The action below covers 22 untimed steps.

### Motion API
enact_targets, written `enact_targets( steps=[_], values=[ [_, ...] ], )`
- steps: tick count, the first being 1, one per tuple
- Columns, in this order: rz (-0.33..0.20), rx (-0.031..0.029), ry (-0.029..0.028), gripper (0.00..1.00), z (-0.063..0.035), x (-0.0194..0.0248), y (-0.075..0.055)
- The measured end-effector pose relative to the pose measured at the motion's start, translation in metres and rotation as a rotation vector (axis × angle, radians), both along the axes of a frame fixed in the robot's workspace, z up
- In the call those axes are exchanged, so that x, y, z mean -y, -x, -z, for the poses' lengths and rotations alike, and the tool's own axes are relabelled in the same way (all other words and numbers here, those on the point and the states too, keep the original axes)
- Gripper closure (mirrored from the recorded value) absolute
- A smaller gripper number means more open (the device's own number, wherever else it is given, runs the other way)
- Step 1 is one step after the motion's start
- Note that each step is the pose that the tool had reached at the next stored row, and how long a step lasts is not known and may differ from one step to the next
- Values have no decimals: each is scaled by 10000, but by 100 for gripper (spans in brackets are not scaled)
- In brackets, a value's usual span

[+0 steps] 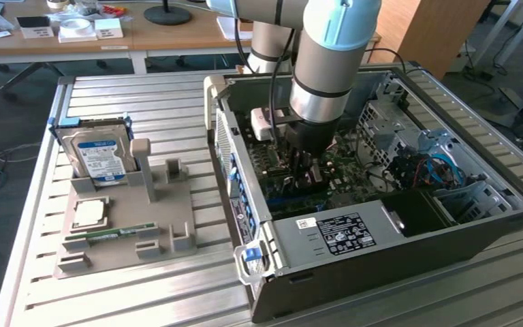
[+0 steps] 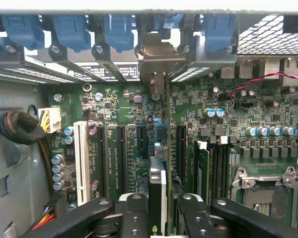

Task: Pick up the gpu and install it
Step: 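Insert the gpu into the slot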

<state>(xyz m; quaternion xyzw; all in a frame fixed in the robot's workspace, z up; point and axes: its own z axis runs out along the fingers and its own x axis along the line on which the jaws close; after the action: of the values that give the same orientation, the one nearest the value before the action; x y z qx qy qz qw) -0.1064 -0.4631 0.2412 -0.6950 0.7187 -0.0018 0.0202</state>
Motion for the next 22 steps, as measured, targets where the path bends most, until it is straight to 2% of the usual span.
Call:
enact_targets(
  steps=[12, 14, 15, 16, 22],
  values=[
    [29, -1, 0, 73, 0, 0, 1],
    [28, 1, -1, 61, 0, 0, 1],
    [28, 0, 0, 61, 0, 0, 1],
    [28, 0, -1, 54, 0, 0, 1],
    [27, 2, -1, 54, -6, -4, 0]
  ],
)
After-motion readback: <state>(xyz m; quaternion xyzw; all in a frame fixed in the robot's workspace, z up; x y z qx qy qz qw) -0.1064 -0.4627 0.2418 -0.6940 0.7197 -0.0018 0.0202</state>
